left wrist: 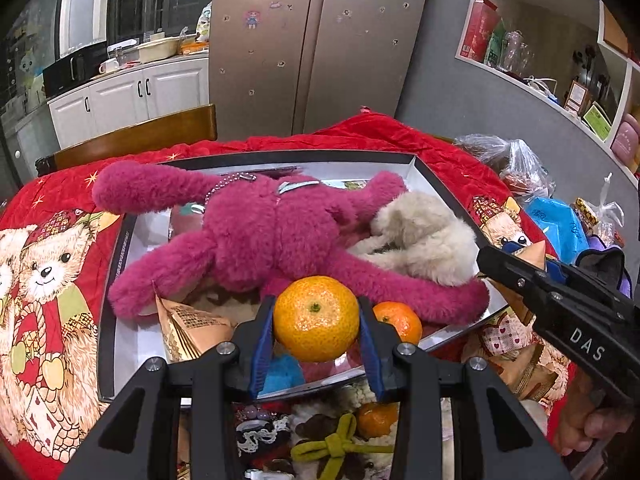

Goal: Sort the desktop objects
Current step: 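Open both grippers to release the orange and snack into the box, then move both grippers back from the box toward the pile of items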

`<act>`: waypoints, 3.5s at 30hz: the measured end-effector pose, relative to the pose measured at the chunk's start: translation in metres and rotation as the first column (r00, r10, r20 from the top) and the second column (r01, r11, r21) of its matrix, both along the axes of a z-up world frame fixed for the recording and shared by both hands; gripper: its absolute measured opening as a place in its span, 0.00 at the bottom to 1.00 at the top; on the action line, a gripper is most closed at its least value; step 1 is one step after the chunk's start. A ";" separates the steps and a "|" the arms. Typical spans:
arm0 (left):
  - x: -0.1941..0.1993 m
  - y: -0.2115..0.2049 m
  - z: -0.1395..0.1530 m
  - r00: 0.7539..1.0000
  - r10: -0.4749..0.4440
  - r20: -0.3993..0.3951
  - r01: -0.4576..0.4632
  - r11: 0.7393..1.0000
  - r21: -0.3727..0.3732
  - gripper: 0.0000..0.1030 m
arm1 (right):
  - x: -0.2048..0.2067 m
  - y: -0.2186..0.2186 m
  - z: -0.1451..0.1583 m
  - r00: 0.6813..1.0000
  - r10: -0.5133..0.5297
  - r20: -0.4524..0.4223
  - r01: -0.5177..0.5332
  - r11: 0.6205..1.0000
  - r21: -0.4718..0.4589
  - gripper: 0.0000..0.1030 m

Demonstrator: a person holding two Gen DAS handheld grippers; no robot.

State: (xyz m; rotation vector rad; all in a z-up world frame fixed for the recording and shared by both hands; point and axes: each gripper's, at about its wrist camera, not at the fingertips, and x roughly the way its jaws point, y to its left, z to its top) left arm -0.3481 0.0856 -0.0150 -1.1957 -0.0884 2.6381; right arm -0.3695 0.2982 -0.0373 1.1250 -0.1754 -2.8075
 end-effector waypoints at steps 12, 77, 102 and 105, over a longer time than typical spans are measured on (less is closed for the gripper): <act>-0.003 -0.001 -0.005 1.000 0.003 0.020 -0.003 1.000 0.008 0.38 | -0.008 0.006 -0.014 1.000 -0.022 -0.012 0.022 1.000 0.021 0.36; 0.215 -0.012 0.145 0.801 -0.117 -0.587 0.093 0.993 -0.071 0.84 | 0.204 -0.048 0.160 0.843 -0.005 -0.538 0.043 0.997 0.057 1.00; 0.201 -0.094 -0.015 0.980 -0.007 -0.199 -0.006 0.998 -0.067 0.84 | 0.213 -0.028 0.013 0.966 -0.019 -0.257 0.002 0.998 -0.065 0.98; 0.197 -0.093 -0.018 0.985 -0.021 -0.172 0.009 0.997 -0.072 0.84 | 0.205 -0.023 0.002 0.971 -0.022 -0.239 0.013 0.999 -0.037 0.98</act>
